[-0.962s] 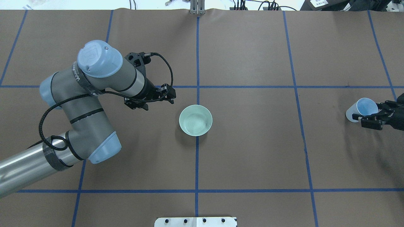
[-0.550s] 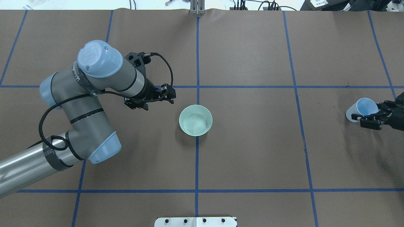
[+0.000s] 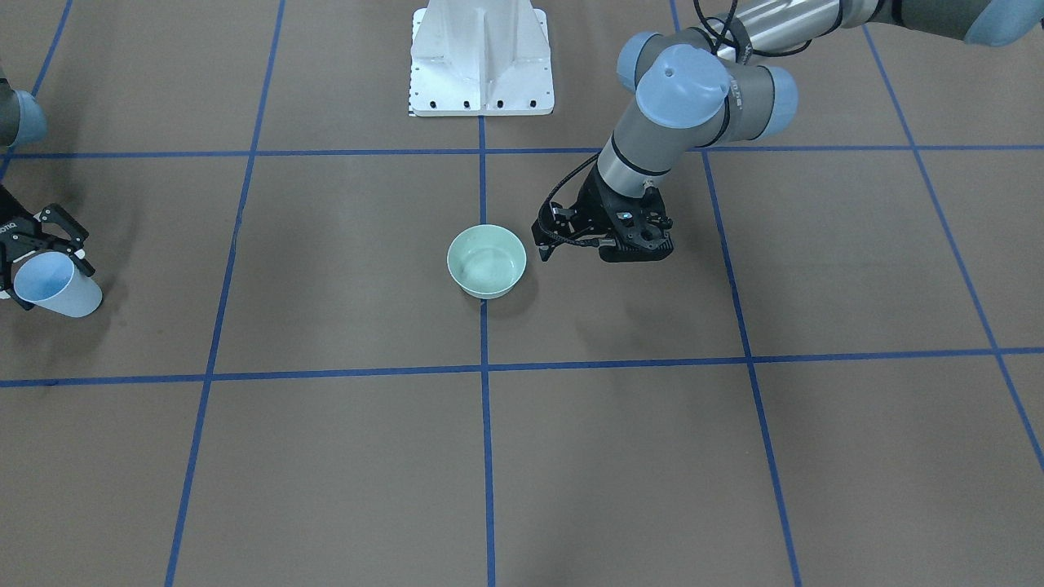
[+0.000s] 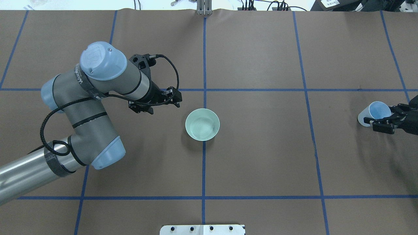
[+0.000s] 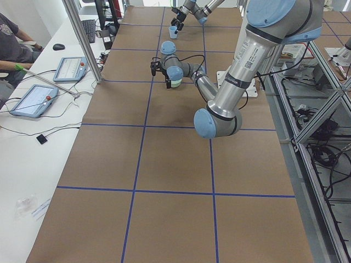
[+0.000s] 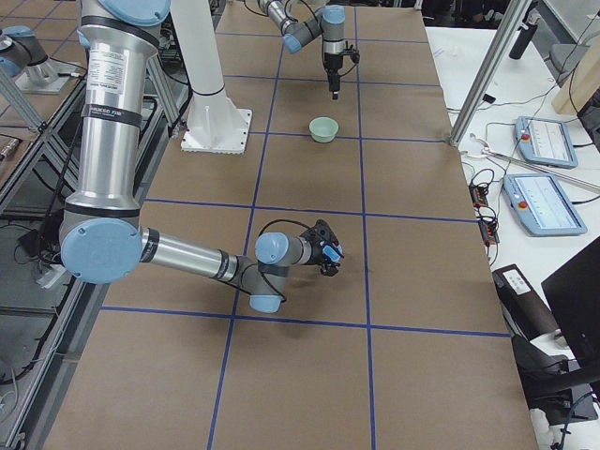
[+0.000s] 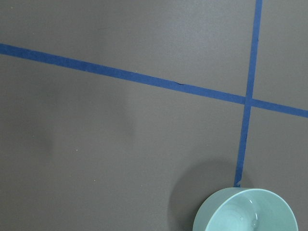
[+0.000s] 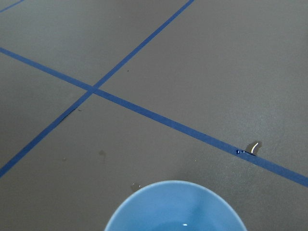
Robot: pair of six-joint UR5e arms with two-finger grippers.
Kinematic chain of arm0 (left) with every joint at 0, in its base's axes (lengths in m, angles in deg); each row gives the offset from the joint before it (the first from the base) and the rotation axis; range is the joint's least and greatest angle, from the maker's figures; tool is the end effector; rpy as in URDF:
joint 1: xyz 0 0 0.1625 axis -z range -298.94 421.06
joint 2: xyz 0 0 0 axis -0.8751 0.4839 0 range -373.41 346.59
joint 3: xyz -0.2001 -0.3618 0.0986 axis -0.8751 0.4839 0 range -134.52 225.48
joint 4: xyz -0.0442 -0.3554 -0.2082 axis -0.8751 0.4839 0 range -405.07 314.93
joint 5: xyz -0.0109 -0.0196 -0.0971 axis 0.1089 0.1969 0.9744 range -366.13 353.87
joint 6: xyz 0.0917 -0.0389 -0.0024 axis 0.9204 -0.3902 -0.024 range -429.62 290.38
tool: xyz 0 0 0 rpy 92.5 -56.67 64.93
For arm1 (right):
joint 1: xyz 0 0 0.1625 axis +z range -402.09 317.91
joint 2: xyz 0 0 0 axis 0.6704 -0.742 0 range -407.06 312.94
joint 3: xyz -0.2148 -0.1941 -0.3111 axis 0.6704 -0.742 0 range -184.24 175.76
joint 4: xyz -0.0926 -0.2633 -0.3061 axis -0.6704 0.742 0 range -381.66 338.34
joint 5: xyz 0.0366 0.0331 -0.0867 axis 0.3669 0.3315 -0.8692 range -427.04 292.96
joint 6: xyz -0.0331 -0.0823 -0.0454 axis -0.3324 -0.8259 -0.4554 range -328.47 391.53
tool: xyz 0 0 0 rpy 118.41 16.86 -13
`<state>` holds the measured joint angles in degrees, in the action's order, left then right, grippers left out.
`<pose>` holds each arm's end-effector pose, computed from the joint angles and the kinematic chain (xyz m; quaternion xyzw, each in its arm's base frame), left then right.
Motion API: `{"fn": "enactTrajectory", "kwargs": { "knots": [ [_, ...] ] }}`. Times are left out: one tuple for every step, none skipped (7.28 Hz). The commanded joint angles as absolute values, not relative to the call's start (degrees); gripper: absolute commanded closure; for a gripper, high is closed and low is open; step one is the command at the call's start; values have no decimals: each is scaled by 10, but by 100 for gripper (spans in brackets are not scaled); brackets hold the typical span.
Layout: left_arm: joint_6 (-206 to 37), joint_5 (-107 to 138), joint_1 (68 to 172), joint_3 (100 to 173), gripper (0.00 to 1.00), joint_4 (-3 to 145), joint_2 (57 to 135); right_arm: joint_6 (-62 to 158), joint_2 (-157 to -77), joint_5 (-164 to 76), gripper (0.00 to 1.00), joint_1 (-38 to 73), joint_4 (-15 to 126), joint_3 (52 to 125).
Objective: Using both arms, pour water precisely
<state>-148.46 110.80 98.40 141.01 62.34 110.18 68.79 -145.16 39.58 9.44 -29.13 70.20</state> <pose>0.4780 -0.4755 0.2349 0.0022 0.5041 -0.0865 0.8593 -0.1785 -0.3932 0.6714 0.3981 -0.4559 -0.0951 0.7903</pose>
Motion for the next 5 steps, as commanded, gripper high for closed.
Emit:
{"fn": "enactTrajectory", "kwargs": {
  "knots": [
    [-1485, 1108, 984, 1410, 0, 623, 1102, 688, -1451, 395, 67, 93, -291, 699],
    [-1485, 1108, 984, 1410, 0, 623, 1102, 691, -1438, 396, 80, 94, -290, 712],
    [-1485, 1109, 984, 1414, 0, 623, 1102, 691, -1424, 397, 83, 94, -280, 727],
    [-1485, 1109, 986, 1415, 0, 623, 1102, 691, -1405, 399, 83, 96, -254, 744],
    [-1484, 1111, 994, 1415, 0, 623, 1102, 691, -1388, 396, 83, 97, -187, 784]
  ]
}}
